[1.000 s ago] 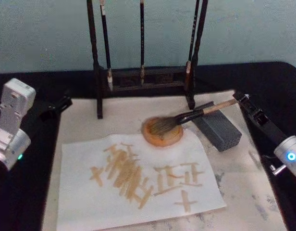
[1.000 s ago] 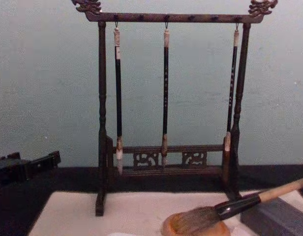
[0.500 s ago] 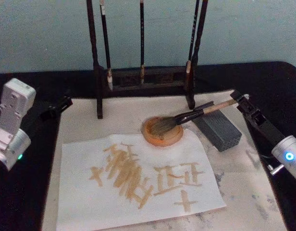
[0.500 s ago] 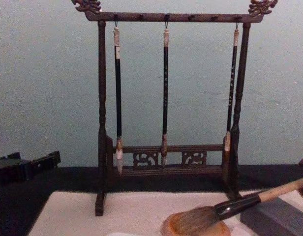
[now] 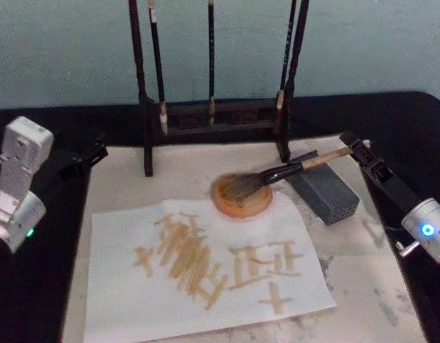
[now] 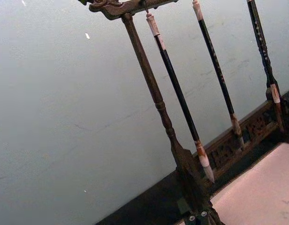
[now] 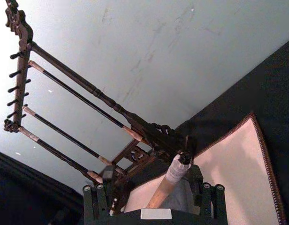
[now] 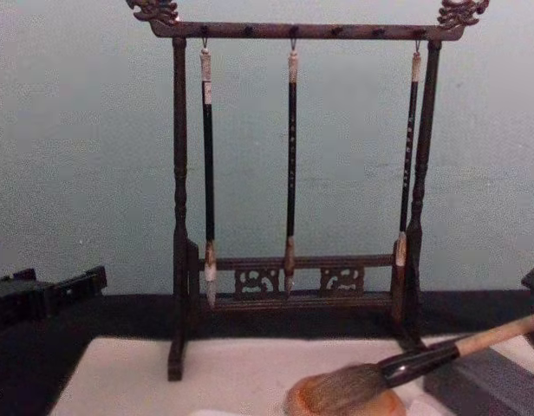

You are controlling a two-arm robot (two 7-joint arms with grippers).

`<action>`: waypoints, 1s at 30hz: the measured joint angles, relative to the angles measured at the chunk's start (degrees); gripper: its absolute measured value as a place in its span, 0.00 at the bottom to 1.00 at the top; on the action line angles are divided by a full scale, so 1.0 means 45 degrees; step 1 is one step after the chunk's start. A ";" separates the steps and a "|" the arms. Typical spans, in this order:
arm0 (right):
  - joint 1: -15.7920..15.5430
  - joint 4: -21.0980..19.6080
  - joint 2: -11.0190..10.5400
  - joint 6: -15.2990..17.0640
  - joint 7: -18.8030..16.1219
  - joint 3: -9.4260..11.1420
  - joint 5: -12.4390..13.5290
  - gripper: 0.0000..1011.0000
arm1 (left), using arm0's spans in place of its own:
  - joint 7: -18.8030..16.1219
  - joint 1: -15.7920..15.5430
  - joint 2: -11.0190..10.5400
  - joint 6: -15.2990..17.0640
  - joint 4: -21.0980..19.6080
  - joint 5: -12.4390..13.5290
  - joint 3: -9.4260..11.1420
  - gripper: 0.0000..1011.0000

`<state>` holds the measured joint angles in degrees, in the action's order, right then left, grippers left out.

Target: Pick up the brush from the inkstone, write on the paper, then place the brush back to its original position.

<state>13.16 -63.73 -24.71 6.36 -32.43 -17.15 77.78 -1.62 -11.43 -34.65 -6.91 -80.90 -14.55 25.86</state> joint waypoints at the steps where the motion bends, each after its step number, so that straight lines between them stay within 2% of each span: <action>1: -0.0002 0.0000 0.0001 0.0001 0.0000 0.0004 -0.0001 1.00 | 0.0000 0.0000 0.0000 0.0000 0.0000 0.0000 0.0000 0.99; 12: -0.0015 -0.0012 0.0014 0.0019 0.0004 0.0038 -0.0013 0.99 | 0.0000 0.0000 0.0000 0.0000 0.0000 0.0000 0.0000 0.99; 24: -0.0029 -0.0026 0.0021 0.0031 0.0015 0.0055 -0.0020 0.70 | 0.0000 -0.0001 0.0000 0.0000 0.0000 0.0000 0.0000 0.99; 28: -0.0031 -0.0030 0.0021 0.0036 0.0020 0.0061 -0.0020 0.53 | 0.0000 -0.0001 0.0000 0.0000 0.0000 0.0000 0.0000 0.99; 30: -0.0031 -0.0030 0.0021 0.0037 0.0022 0.0062 -0.0020 0.50 | 0.0000 -0.0001 0.0000 0.0000 0.0000 0.0000 0.0000 0.99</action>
<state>13.02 -63.86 -24.62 6.53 -32.33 -16.87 77.70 -1.62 -11.43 -34.65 -6.91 -80.90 -14.55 25.86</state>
